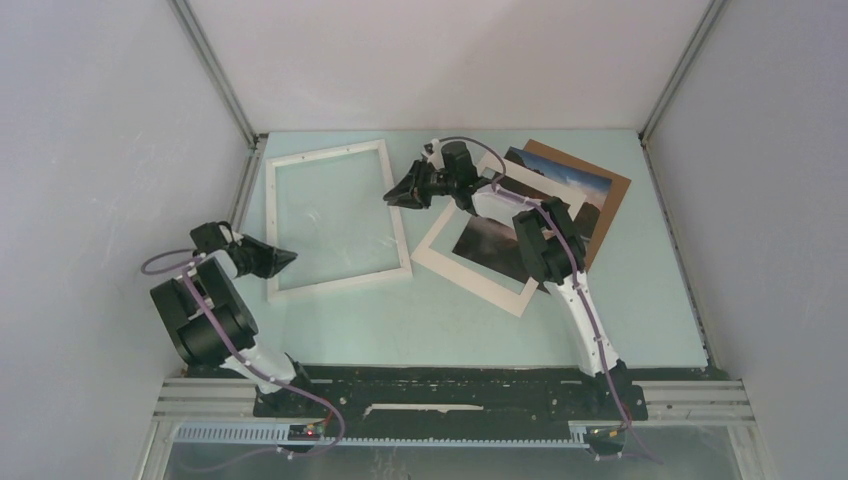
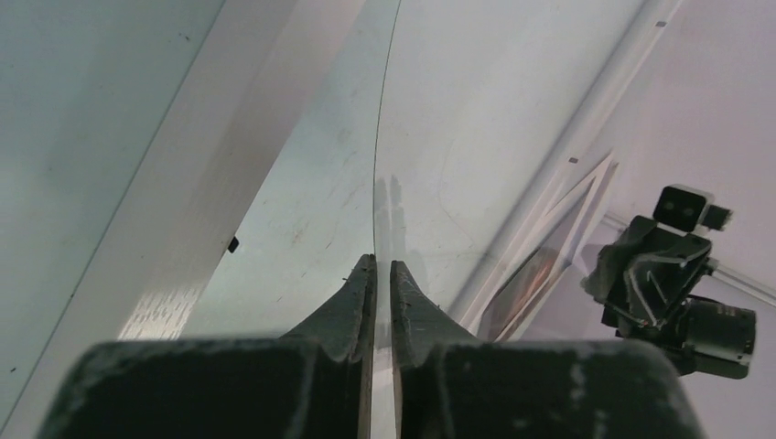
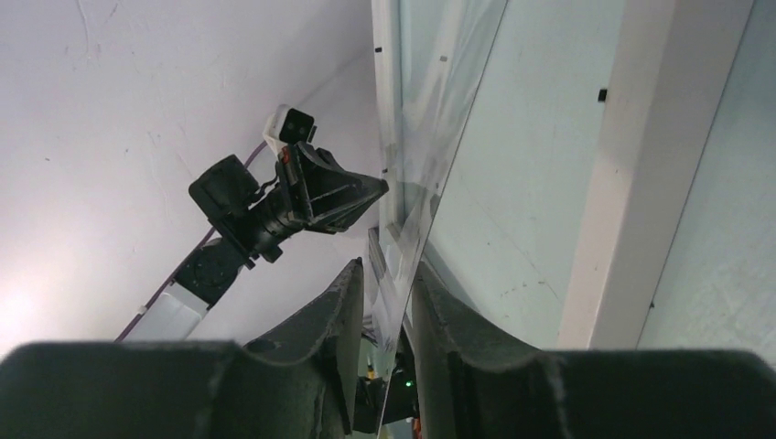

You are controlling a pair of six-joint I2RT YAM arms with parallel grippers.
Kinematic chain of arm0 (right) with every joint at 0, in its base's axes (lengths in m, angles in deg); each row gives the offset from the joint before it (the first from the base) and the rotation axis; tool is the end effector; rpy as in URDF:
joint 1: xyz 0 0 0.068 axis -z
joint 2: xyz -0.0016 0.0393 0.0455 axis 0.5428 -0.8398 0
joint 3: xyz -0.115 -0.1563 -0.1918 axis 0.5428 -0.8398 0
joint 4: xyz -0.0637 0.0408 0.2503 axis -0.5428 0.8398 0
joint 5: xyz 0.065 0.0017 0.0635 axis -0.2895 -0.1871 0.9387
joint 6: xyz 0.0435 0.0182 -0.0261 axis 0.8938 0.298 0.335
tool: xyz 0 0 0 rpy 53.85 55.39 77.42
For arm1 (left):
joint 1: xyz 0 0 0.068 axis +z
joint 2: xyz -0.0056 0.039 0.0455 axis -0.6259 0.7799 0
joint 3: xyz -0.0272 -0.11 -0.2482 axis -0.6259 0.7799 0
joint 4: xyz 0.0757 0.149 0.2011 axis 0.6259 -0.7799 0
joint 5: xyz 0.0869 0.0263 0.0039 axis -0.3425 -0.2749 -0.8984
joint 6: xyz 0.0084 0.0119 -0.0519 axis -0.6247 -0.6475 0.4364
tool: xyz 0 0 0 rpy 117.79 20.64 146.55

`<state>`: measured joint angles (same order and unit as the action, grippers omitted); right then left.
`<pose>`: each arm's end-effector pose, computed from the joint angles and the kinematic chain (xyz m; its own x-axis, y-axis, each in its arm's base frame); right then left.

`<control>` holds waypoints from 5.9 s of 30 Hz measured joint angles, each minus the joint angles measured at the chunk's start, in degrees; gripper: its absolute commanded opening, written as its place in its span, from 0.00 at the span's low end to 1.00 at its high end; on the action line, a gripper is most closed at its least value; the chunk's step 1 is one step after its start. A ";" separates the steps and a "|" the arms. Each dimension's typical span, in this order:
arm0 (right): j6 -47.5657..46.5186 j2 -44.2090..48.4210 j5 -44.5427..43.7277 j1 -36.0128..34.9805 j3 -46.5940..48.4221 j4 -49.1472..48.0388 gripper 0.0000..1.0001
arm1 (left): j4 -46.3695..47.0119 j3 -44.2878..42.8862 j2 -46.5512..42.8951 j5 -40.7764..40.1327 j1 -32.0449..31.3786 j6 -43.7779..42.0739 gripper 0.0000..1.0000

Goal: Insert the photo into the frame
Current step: Place the photo frame item in the photo frame.

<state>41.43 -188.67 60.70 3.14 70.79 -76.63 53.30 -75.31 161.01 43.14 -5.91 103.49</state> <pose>0.4696 0.2983 0.1511 -0.9771 0.1558 -0.1449 -0.0997 0.2665 0.9587 0.2552 0.1395 0.1533 -0.4398 -0.8948 -0.0775 -0.5911 0.3534 -0.7250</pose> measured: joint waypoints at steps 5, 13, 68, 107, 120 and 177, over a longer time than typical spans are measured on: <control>-2.10 -2.60 -0.15 0.44 4.26 3.04 0.06 | -1.99 0.00 -2.43 -1.53 -0.68 -1.79 0.08; -3.98 -3.21 -0.70 0.87 2.84 4.72 0.00 | -4.96 -0.81 -8.17 -5.33 -3.82 -5.31 0.04; -2.45 1.81 -2.84 0.13 -11.19 -11.19 0.00 | -1.33 -3.17 3.72 -2.12 -0.57 1.75 0.72; -0.76 1.70 -1.95 0.13 -10.23 -11.28 0.00 | -13.73 -12.37 7.26 -14.01 -7.56 -6.95 0.94; -0.72 1.70 -1.99 0.15 -10.21 -11.26 0.00 | -12.46 -10.78 5.88 -4.74 -5.95 -5.33 0.79; -7.04 1.11 -2.80 -0.76 -6.86 -2.29 0.00 | -14.23 -6.25 -5.81 -12.37 -5.35 -8.66 0.05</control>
<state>34.39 -187.55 57.90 2.38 63.93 -78.92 39.07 -81.56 155.19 30.77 -11.27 94.84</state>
